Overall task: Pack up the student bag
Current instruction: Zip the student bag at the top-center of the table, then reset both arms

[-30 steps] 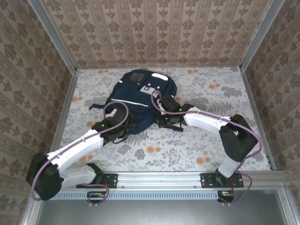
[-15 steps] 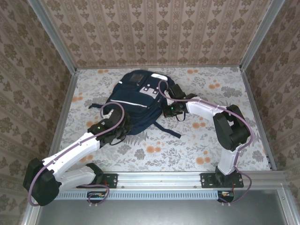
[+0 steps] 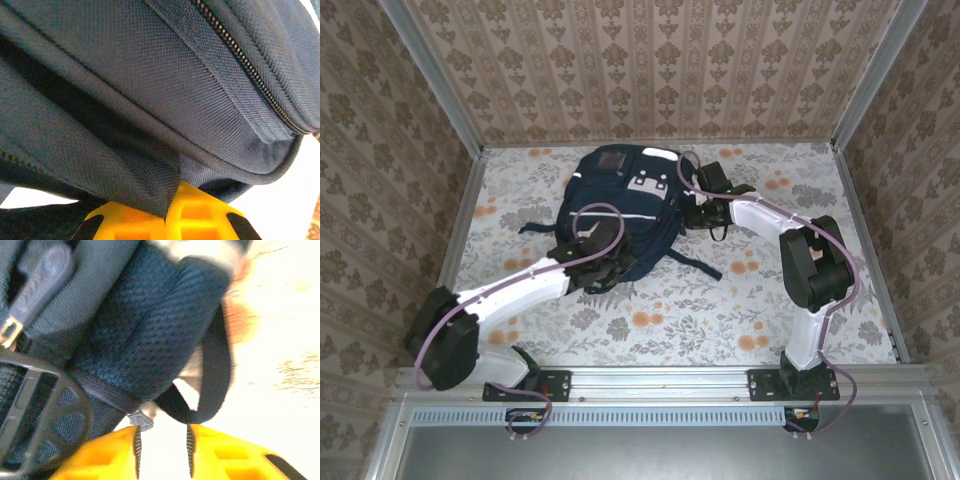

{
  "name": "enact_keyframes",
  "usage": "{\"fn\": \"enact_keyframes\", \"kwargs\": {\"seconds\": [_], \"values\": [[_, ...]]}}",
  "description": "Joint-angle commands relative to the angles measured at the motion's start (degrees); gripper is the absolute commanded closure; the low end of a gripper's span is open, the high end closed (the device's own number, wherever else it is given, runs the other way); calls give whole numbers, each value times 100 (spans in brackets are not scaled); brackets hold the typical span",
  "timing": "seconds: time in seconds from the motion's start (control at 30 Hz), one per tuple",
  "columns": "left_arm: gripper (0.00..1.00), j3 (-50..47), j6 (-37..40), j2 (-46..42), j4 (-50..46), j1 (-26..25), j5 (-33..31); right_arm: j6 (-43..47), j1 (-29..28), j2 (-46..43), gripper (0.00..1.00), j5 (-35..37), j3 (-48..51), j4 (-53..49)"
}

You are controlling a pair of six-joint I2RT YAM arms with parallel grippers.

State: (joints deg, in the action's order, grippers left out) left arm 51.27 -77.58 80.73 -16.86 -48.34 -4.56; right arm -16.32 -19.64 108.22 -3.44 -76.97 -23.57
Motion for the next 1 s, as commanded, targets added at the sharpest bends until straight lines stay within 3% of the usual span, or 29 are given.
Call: {"fn": "enact_keyframes", "kwargs": {"seconds": [0.0,0.13,0.2,0.3,0.37,0.43,0.6,0.7,0.8,0.97], "values": [[100,657,166,442,465,-259,192,-142,77,-424,56,527,-117,-16],[95,1349,383,1023,289,-380,431,-230,121,-972,45,666,145,-29],[72,1541,529,1145,241,-385,538,-307,136,-1303,38,765,363,-21],[17,1690,908,1094,-27,-330,456,-404,179,-1849,22,960,762,57],[0,1758,1299,917,-353,-229,283,-472,226,-2249,10,1135,1076,137],[0,1752,1744,729,-554,-67,275,-503,282,-2613,1,1319,1393,225],[0,1603,2958,73,-1322,676,388,-476,579,-3345,1,1487,1997,314],[0,1384,3658,-445,-1647,1366,370,-466,762,-3629,0,1562,2297,384],[0,1124,4132,-884,-1720,2336,754,-412,901,-3826,0,1663,2577,567],[0,606,5082,-1018,-1414,3754,255,360,900,-4048,0,2121,3454,1805]]}}
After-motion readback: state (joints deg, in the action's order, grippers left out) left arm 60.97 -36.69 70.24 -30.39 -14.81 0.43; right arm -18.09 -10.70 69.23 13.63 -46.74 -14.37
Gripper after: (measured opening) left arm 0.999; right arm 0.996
